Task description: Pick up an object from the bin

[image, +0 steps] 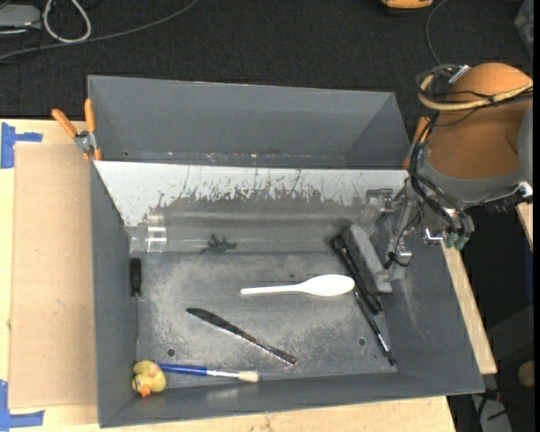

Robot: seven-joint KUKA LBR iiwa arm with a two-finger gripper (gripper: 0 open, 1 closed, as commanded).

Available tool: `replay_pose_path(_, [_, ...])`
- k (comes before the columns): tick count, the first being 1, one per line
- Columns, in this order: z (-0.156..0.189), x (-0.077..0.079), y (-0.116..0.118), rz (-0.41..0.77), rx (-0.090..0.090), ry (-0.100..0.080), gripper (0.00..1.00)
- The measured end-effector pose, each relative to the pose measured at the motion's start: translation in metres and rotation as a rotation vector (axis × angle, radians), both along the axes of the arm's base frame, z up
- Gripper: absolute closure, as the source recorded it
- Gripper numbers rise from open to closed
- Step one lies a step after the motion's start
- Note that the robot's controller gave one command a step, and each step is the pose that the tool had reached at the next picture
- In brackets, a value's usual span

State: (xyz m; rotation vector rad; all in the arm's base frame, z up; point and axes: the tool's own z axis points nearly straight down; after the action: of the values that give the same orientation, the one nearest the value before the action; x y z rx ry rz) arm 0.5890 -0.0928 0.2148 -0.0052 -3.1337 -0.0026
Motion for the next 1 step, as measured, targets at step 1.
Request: replay_pose_path(1, [0.0042, 0.0016, 0.0005, 0.003, -0.001, -0.008, 0.0])
